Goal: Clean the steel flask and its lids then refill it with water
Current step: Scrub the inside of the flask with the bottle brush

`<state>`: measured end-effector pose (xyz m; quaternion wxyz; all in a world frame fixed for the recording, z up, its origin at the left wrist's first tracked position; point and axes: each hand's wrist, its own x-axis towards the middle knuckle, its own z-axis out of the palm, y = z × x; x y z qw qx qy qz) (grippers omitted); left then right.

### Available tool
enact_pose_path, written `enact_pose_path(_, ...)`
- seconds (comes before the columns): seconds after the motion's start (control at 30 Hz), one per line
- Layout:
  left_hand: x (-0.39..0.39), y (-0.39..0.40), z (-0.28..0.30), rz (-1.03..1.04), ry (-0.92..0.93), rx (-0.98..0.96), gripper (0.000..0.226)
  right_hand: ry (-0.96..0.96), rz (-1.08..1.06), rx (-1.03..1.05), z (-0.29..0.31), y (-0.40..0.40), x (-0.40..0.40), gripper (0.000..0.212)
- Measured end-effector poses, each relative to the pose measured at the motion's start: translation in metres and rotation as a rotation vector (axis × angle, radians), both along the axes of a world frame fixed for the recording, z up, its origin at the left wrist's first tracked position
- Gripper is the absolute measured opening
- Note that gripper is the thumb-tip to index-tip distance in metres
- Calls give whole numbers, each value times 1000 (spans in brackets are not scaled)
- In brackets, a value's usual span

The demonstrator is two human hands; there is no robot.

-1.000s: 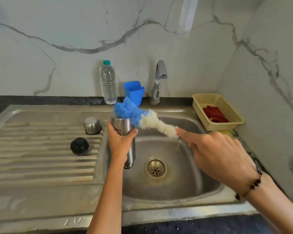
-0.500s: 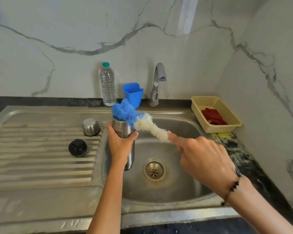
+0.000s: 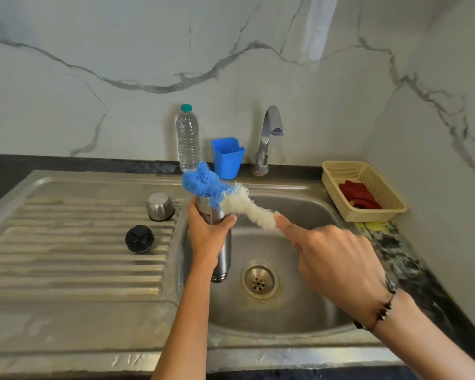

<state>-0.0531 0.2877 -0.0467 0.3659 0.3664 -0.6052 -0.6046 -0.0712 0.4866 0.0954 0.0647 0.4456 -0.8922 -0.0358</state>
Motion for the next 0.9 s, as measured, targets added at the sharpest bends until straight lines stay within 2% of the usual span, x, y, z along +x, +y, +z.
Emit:
enact_pose_path(0.17, 7, -4, 8, 22, 69, 70, 83, -64, 11, -40, 5, 11, 4, 61)
enact_pose_path(0.3, 15, -10, 21, 59, 204, 313, 64, -117, 2, -227, 8, 7, -6, 52)
enact_pose_path(0.43, 19, -15, 27, 72, 358, 619, 48, -5, -50, -165, 23, -14, -29, 54)
enact_pose_path(0.53, 22, -17, 28, 18, 440, 746, 38, 112, -59, -68, 41, -46, -49, 51)
enact_pose_path(0.6, 24, -19, 25, -41, 483, 794, 39, 178, -49, -19, 49, -75, -62, 42)
enact_pose_path(0.7, 23, -22, 19, -89, 538, 826, 53, 266, -22, 39, 51, -122, -81, 29)
enact_pose_path(0.77, 24, -22, 20, -118, 573, 837, 56, 288, -12, 89, 49, -150, -92, 26)
enact_pose_path(0.83, 25, -23, 20, -114, 597, 840, 48, 297, -9, 129, 48, -173, -101, 25)
enact_pose_path(0.9, 24, -25, 20, -78, 602, 826, 57, 276, -14, 169, 49, -190, -107, 24)
